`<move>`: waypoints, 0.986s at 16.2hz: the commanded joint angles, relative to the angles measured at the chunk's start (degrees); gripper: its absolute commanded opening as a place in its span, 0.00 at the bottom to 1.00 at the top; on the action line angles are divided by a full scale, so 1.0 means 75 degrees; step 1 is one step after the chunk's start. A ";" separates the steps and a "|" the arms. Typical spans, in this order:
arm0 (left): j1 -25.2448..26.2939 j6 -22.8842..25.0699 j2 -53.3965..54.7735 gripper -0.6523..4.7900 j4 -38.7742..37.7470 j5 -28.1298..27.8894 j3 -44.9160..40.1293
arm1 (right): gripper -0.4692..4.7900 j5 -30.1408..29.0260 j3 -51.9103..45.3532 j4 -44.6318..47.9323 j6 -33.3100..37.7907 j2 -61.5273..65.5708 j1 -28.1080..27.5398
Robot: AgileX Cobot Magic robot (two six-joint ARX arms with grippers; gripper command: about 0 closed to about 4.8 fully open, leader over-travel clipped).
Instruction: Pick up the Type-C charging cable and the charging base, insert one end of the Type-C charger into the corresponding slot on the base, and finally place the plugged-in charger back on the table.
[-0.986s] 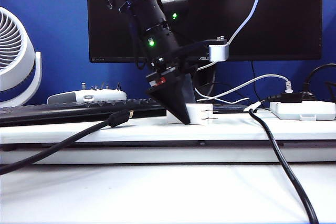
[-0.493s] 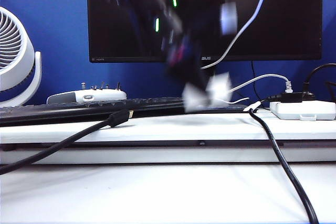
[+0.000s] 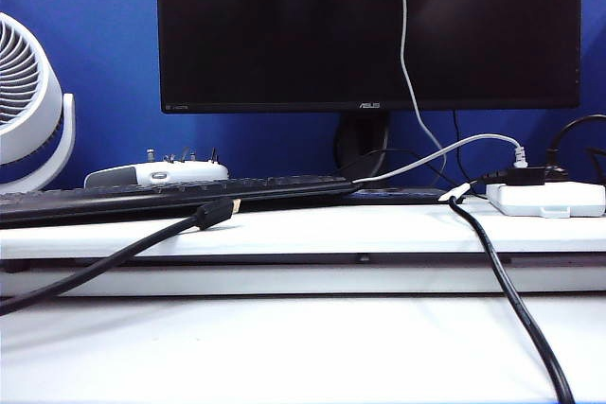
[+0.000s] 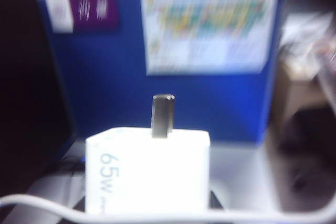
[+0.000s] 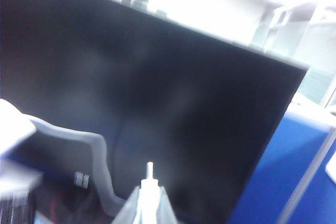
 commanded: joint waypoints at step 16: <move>0.0055 0.0956 -0.0321 0.32 -0.4264 -0.1338 0.0006 | 0.09 -0.0504 0.0038 0.1463 -0.1708 -0.0047 0.0023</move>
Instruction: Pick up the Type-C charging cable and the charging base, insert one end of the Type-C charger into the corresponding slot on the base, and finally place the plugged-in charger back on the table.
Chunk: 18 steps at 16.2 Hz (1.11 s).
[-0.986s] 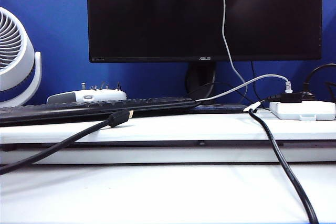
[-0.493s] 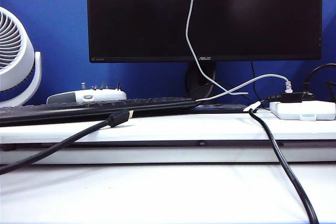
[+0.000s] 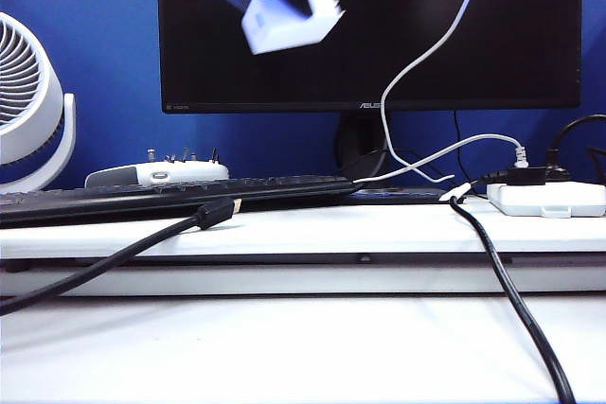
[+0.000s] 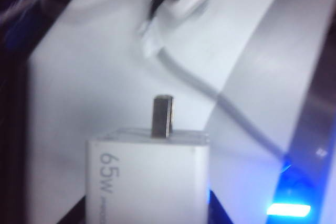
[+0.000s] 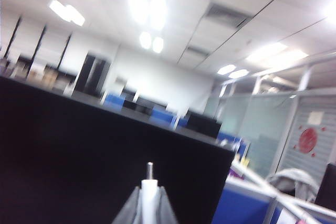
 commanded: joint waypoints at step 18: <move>-0.0111 -1.1240 -0.0676 0.32 1.3140 0.1714 0.0050 | 0.09 -0.5866 0.0032 -0.0367 0.6983 0.1043 0.0003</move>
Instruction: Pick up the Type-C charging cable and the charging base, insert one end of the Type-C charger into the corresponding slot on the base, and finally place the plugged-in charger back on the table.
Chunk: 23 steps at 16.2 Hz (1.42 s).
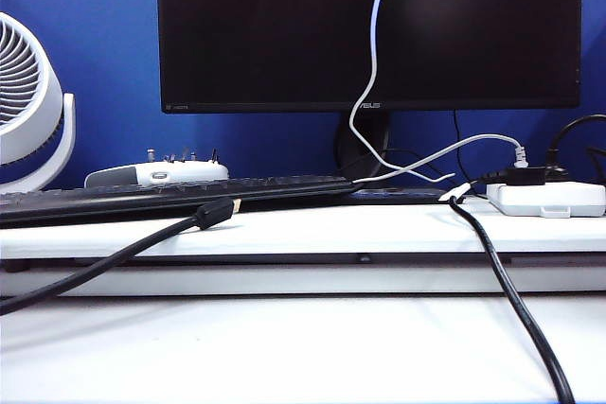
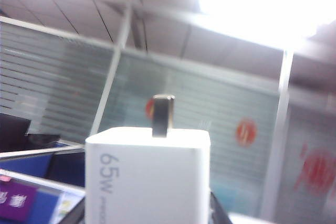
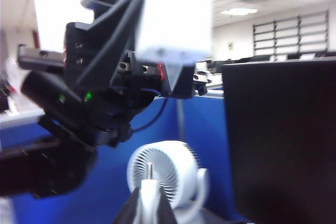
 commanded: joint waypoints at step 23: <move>0.0154 -0.3768 -0.0026 0.32 -0.1961 0.1530 0.0038 | 0.09 -0.0297 0.0035 0.1139 0.3144 0.0880 0.0015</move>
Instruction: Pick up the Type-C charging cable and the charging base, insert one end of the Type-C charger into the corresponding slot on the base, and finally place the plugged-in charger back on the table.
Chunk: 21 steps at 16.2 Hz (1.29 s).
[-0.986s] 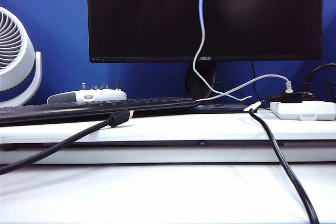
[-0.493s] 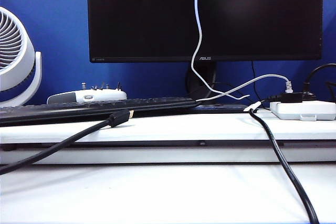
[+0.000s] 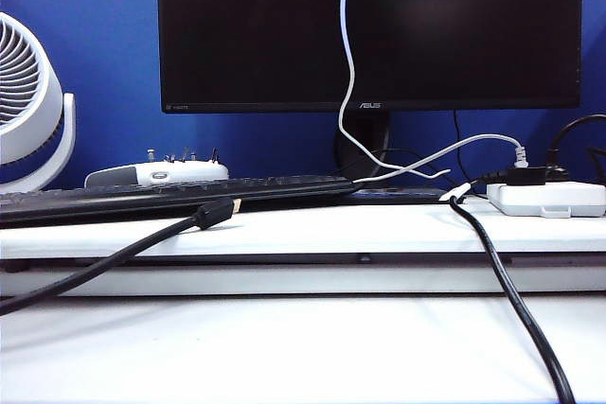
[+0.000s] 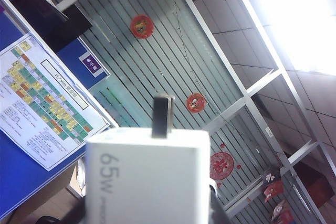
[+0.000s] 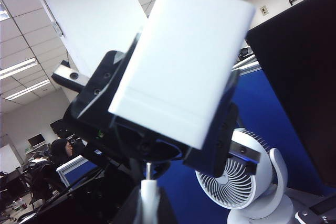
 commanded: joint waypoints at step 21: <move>-0.0175 0.0402 -0.0023 0.32 0.0058 0.0341 0.0050 | 0.09 0.0315 0.0038 0.1501 0.0108 0.0484 0.0023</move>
